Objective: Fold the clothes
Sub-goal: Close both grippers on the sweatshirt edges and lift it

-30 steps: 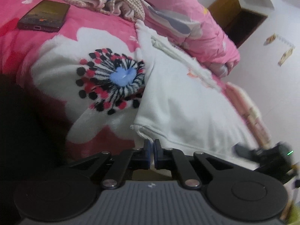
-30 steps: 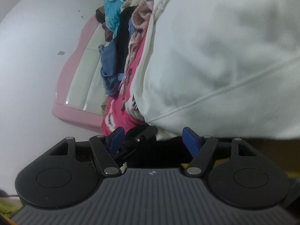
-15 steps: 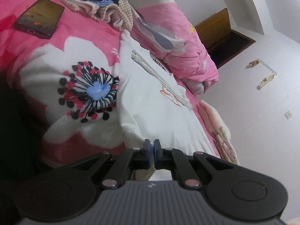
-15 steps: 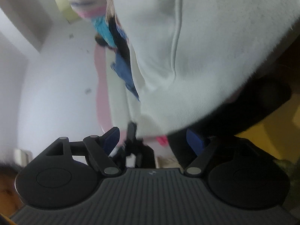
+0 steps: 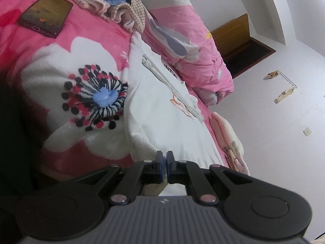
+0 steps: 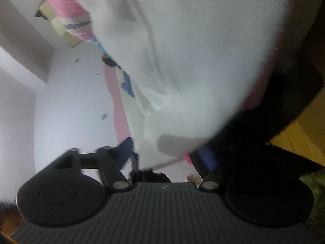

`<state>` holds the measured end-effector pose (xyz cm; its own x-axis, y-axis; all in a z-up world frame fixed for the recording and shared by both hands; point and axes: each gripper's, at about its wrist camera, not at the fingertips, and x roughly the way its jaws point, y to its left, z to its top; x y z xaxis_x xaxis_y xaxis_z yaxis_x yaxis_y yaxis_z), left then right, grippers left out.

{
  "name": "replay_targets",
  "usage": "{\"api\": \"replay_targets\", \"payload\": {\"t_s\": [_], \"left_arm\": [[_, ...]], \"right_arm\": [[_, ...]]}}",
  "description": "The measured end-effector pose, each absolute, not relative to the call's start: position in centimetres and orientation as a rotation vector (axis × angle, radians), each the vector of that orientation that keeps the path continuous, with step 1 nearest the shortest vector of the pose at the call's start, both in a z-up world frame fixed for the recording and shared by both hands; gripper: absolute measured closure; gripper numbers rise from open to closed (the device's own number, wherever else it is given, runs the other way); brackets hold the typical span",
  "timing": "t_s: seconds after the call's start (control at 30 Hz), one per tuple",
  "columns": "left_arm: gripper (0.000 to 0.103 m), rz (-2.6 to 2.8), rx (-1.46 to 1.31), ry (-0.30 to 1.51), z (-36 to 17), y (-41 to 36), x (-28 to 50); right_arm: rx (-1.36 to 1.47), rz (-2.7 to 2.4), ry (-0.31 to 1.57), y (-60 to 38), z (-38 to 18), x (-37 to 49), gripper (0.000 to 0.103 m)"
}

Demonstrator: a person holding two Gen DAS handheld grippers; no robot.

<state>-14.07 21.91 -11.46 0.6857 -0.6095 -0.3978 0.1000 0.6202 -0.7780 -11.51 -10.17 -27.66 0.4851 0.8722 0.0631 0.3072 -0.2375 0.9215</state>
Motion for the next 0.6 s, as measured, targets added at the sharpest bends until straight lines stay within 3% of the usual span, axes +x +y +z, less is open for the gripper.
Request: {"api": "replay_targets", "payload": {"t_s": [0.07, 0.1, 0.13, 0.23, 0.3, 0.6], "left_arm": [[0.099, -0.456, -0.815, 0.715, -11.7, 22.0, -14.1], [0.099, -0.459, -0.819, 0.717, -11.8, 22.0, -14.0], [0.098, -0.46, -0.823, 0.719, -11.9, 22.1, -14.0], [0.079, -0.445, -0.852, 0.744, -12.3, 22.2, -13.8], [0.056, -0.423, -0.87, 0.772, -12.7, 22.4, -13.5], [0.033, -0.443, -0.986, 0.858, -14.2, 22.8, -11.3]], "right_arm": [[1.748, 0.75, 0.992, -10.1, -27.2, -11.5, 0.071], [1.73, 0.752, 0.989, -10.0, -27.0, -11.5, 0.086], [1.712, 0.752, 0.984, -10.1, -26.8, -11.5, 0.091], [1.677, 0.761, 0.958, -10.2, -26.1, -11.5, 0.097], [1.65, 0.769, 0.945, -10.1, -25.5, -11.3, 0.098], [1.548, 0.809, 0.927, -10.6, -23.5, -11.1, 0.099]]}}
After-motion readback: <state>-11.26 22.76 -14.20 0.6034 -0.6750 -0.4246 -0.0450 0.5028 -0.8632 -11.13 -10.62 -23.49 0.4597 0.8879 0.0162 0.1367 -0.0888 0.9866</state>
